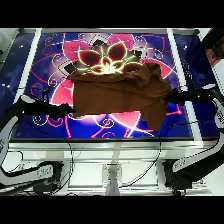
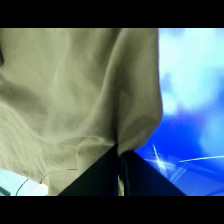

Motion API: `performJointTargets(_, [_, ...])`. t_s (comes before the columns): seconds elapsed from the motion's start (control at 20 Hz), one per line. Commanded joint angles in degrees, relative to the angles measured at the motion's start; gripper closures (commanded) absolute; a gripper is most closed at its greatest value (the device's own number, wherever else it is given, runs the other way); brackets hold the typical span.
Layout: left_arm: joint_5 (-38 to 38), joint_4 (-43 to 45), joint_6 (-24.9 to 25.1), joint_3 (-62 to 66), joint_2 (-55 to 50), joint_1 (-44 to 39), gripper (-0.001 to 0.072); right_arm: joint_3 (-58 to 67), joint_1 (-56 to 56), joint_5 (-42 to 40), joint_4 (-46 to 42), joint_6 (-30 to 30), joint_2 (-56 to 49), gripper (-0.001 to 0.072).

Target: Fold the clothes and pants, and hang the long-sleeved shirts on hangers.

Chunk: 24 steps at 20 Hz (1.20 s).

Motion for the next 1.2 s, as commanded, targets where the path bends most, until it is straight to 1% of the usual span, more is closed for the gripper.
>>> performJointTargets(0.0, [1.4,-6.1,5.0,-0.5,-5.0,-1.7,0.0069,0.0,0.0,0.2,0.2,0.0,0.0,0.0696])
performJointTargets(0.05, [2.3,-7.0,5.3,-0.5,-6.3,-2.7,0.0090,0.0,0.0,0.5,0.2,0.0,0.0,0.0696])
performJointTargets(0.1, [3.1,-7.8,5.3,-0.5,-7.3,-3.5,0.0192,0.0,0.0,1.0,0.2,0.0,0.0,0.0696])
performJointTargets(0.15, [3.7,-8.6,5.3,-0.5,-8.0,-4.2,0.0327,0.0,0.0,1.5,0.2,0.0,0.0,0.0696])
performJointTargets(0.2, [4.0,-8.6,5.3,-0.4,-8.3,-4.6,0.0420,0.0,0.0,1.9,0.1,0.0,0.2,0.0696])
performJointTargets(0.25, [3.9,-8.6,5.7,-0.4,-8.3,-4.6,0.0471,0.0,0.0,2.2,-0.2,0.0,0.7,0.0697])
performJointTargets(0.3, [3.9,-8.6,6.4,-0.3,-8.2,-4.6,0.0506,0.0,0.0,2.2,-0.3,-0.4,1.3,0.0696])
performJointTargets(0.4, [3.9,-8.6,6.6,-0.2,-8.0,-4.1,0.0693,0.3,0.0,2.4,-0.4,-1.5,3.3,0.0696])
performJointTargets(0.55, [3.1,-8.6,6.9,2.0,-6.5,-3.6,0.0690,0.9,0.0,3.1,-1.5,-2.4,7.8,0.0697])
performJointTargets(0.65, [2.7,-8.6,7.0,5.1,-3.6,-3.4,0.0690,0.9,0.0,3.9,-1.4,-3.2,12.0,0.0697])
performJointTargets(0.75, [1.8,-8.6,7.0,9.1,0.6,-3.1,0.0690,0.9,0.0,6.2,-0.5,-6.2,17.4,0.0697])
performJointTargets(0.8, [1.7,-8.6,7.0,11.1,3.1,-2.9,0.0691,0.9,0.0,7.3,0.2,-7.3,20.7,0.0697])
performJointTargets(0.95, [1.8,-8.6,7.0,17.5,12.5,-1.0,0.0690,0.9,0.0,7.8,1.4,-7.5,32.0,0.0697])
performJointTargets(1.15, [2.9,-8.4,7.1,22.5,27.8,3.4,0.0691,2.6,0.0,7.6,7.0,-7.3,48.8,0.0697])
